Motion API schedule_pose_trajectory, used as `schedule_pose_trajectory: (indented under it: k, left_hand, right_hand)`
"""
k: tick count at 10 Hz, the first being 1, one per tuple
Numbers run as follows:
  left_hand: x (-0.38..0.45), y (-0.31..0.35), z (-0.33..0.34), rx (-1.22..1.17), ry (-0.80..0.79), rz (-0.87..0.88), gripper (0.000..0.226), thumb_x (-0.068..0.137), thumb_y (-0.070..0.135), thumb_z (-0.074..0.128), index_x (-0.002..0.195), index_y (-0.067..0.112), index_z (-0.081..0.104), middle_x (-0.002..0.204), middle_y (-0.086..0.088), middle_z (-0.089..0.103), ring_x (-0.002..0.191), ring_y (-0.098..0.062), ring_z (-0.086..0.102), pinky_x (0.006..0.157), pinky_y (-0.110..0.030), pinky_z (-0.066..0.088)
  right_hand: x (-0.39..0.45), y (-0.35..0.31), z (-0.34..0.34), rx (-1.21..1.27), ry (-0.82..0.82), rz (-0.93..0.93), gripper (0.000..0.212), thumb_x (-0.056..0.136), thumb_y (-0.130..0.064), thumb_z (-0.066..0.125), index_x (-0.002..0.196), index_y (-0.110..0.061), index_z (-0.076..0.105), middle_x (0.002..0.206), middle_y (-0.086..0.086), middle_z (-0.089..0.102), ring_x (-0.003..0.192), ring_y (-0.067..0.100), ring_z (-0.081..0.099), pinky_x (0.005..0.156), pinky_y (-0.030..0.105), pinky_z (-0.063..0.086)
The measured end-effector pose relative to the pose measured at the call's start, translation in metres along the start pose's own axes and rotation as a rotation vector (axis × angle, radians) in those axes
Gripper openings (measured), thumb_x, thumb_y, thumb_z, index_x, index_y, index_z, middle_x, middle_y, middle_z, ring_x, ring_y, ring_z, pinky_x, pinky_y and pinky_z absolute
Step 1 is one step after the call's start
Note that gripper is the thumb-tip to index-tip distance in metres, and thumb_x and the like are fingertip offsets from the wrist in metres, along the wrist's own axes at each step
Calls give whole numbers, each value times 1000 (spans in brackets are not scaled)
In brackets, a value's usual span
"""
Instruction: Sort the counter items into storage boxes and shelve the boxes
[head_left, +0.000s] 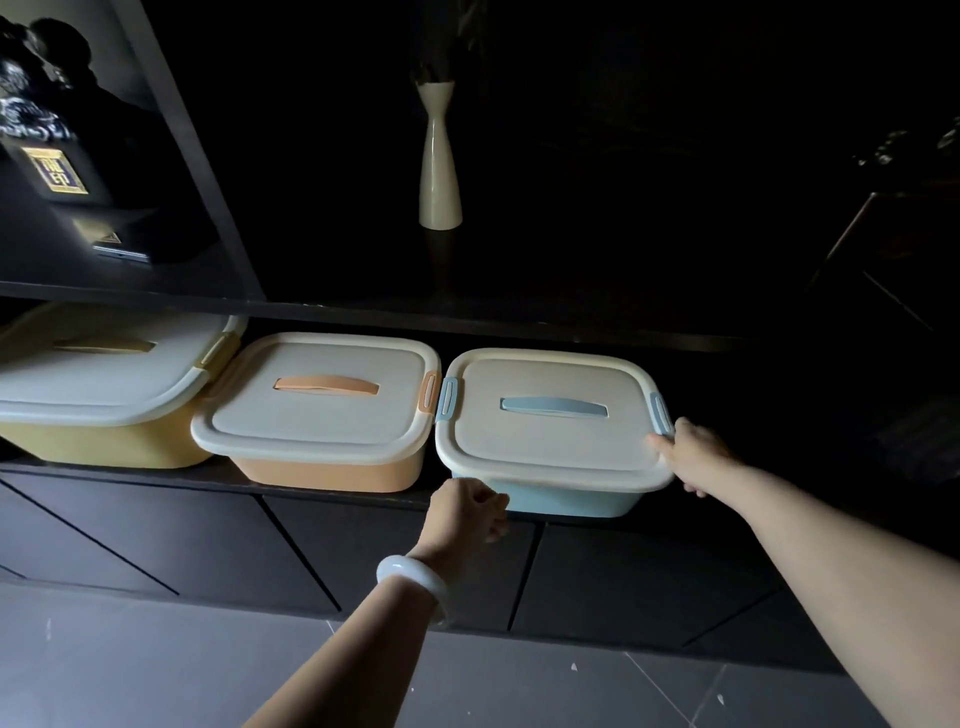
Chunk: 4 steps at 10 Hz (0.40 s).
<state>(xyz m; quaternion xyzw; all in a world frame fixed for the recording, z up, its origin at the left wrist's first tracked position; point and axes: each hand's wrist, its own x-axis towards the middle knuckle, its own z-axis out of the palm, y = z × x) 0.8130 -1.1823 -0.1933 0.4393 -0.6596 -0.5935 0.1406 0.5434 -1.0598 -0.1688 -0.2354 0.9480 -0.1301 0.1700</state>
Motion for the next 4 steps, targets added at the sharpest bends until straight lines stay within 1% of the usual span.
schedule_pose_trajectory:
  k: [1,2,3,4]
  left_hand:
    - [-6,15,-10,545,55,252,28,91,21,60,80,-4,63,68,-9,59,62,-18,50,59,-29,43]
    - [-20,38,-13,891,31,424,23,98,25,50,104,6,61,93,-6,62,83,-17,56,64,-24,39]
    - [-37,65,-11,1078,59,468,31,97,30,53,117,6,55,112,-10,61,101,-25,60,78,-31,46]
    - [-60,93,-4,1131,64,440,43,93,37,59,124,8,52,121,-11,58,107,-28,58,90,-35,45]
  right_hand:
    - [-15,-3,-12,-123,15,-72,32,96,-40,49,100,-9,45,87,7,53,64,24,55,42,27,35]
    - [-36,-5,-25,-196,8,-153,28,96,-39,48,96,-13,39,94,8,48,57,16,44,43,25,29]
    - [-60,-4,-42,-229,0,-237,27,96,-41,49,98,-16,41,95,6,49,55,11,41,43,23,31]
    - [-87,0,-60,-203,-62,-290,36,94,-47,50,107,-14,49,98,5,56,69,21,60,47,30,49]
